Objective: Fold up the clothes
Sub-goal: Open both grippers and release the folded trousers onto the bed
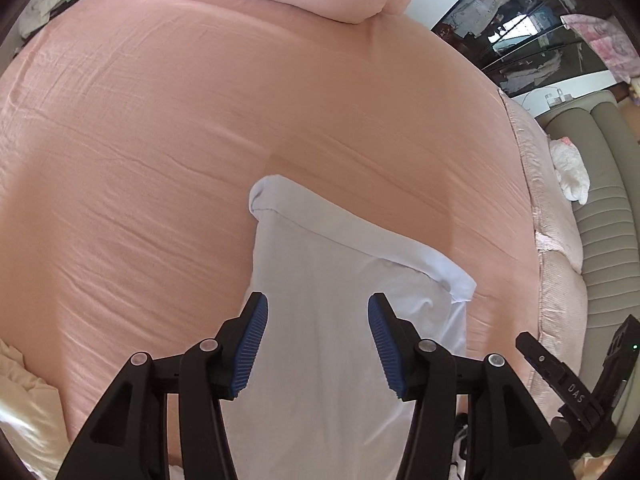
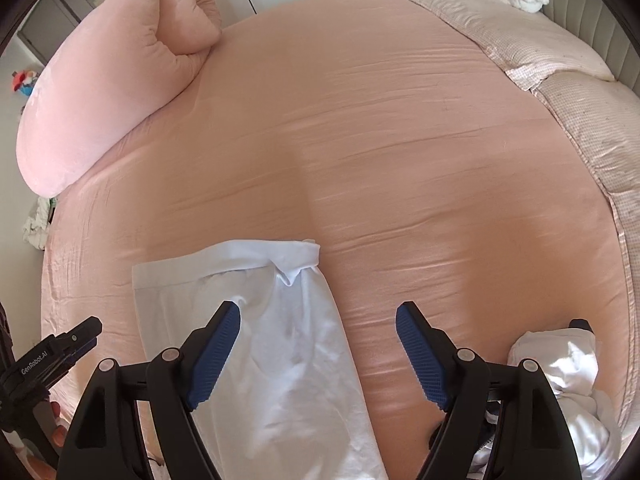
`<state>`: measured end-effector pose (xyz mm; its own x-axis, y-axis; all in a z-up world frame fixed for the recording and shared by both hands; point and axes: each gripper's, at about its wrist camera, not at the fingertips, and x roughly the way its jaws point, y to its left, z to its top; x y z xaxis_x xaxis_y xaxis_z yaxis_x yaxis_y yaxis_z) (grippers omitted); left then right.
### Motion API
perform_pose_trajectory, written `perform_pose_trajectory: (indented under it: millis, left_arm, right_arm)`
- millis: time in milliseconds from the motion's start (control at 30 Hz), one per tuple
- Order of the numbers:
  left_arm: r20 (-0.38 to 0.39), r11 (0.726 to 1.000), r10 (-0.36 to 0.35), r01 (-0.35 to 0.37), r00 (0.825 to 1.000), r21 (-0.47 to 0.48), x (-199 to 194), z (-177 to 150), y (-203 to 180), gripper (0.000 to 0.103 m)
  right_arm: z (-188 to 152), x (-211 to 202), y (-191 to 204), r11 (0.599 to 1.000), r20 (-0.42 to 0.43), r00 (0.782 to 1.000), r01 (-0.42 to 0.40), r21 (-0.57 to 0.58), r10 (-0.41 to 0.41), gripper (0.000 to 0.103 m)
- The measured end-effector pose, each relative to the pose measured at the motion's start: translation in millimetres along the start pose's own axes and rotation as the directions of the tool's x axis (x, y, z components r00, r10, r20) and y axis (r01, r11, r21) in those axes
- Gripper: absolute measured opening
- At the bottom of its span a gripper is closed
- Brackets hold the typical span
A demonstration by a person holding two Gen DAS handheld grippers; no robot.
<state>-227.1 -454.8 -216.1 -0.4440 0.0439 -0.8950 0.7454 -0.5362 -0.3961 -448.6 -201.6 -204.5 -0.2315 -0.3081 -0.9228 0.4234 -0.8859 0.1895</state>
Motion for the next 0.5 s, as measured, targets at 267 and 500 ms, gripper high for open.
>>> perform_pose_trajectory:
  millis: [267,500]
  left_arm:
    - [-0.010,0.983,0.115,-0.112,0.993,0.144,-19.0,-48.2,-10.0,0.050]
    - [-0.040,0.983,0.088,-0.080,0.995,0.164,-34.9,-85.6,-1.6,0.050]
  right_arm:
    - [-36.4,-24.4,15.6,0.998,-0.027,1.000,-0.015,-0.066,0.013,0.080]
    - [-75.7,-49.4,43.8,0.982,-0.026,0.999,0.038,-0.187,-0.044,0.080]
